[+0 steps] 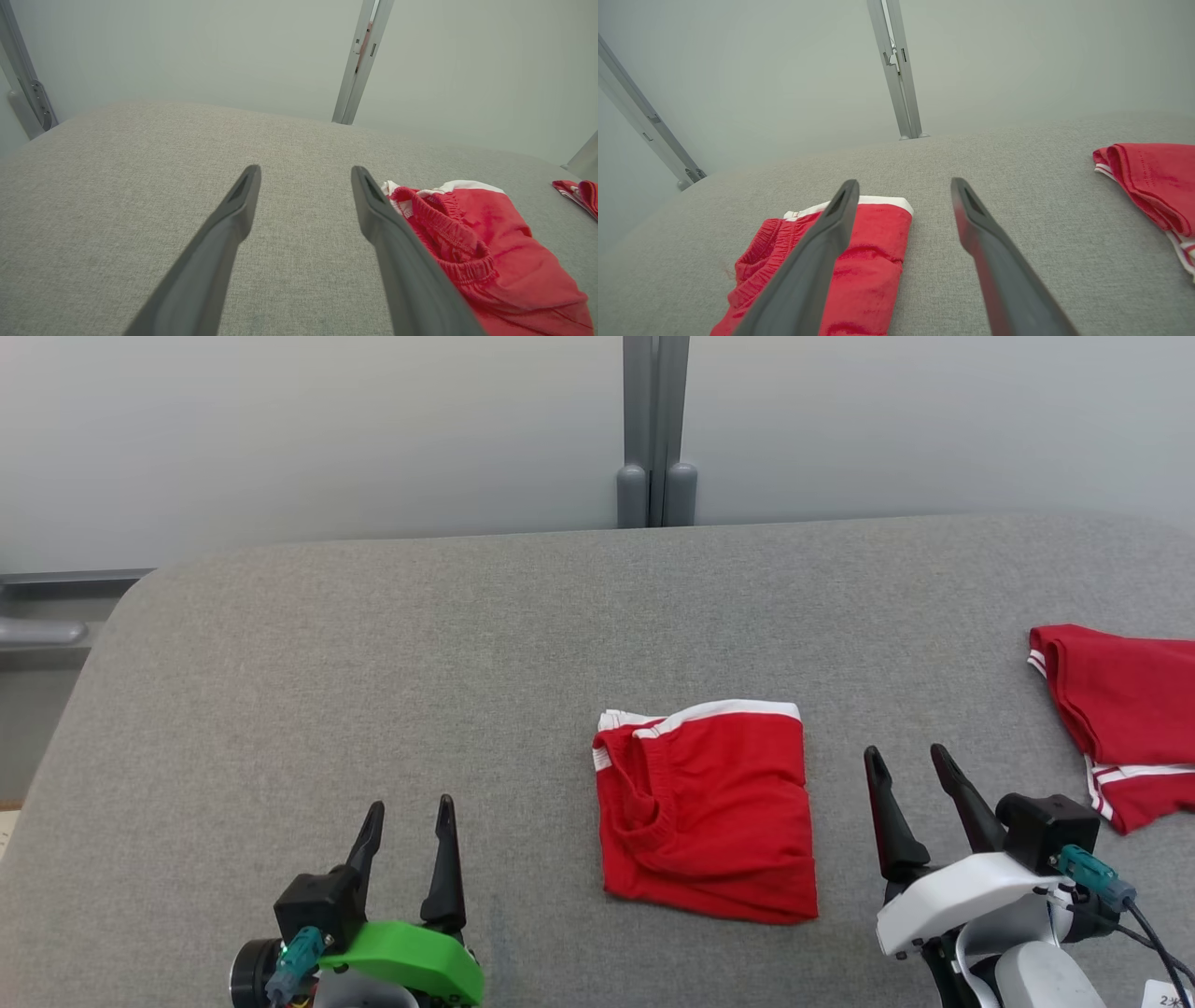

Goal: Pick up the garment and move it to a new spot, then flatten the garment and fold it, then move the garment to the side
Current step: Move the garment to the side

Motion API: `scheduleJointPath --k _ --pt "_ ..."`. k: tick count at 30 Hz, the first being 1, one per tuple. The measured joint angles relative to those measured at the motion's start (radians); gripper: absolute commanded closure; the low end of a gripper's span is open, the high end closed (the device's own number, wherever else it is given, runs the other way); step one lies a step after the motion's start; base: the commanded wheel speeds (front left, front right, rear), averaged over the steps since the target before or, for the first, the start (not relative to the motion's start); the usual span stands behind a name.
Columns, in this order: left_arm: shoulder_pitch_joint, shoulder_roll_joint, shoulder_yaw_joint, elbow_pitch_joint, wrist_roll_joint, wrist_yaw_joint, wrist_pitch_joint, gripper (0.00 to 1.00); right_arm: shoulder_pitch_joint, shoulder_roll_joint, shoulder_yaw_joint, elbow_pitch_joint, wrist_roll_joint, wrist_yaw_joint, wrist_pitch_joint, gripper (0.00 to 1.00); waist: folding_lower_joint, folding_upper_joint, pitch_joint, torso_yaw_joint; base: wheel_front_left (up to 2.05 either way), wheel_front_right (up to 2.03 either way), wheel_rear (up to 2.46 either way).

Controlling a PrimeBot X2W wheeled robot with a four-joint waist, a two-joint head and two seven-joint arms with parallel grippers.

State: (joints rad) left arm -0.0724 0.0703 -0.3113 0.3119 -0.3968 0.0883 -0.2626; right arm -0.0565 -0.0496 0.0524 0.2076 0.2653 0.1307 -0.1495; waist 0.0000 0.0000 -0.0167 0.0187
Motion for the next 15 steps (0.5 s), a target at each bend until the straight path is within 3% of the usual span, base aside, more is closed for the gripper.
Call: scheduleJointPath --k 7,15 --pt "-0.004 0.002 0.006 -0.016 0.000 0.000 0.000 0.00 -0.024 0.000 -0.034 0.008 -0.014 0.000 0.097 0.00 0.0000 0.0000 0.016 0.007 0.00 0.00 0.00" --pt "-0.024 0.007 0.016 -0.054 0.002 0.009 0.000 0.00 -0.094 0.000 -0.032 0.026 -0.040 0.000 0.297 0.00 0.0000 0.0000 0.070 0.026 0.00 0.00 0.00"
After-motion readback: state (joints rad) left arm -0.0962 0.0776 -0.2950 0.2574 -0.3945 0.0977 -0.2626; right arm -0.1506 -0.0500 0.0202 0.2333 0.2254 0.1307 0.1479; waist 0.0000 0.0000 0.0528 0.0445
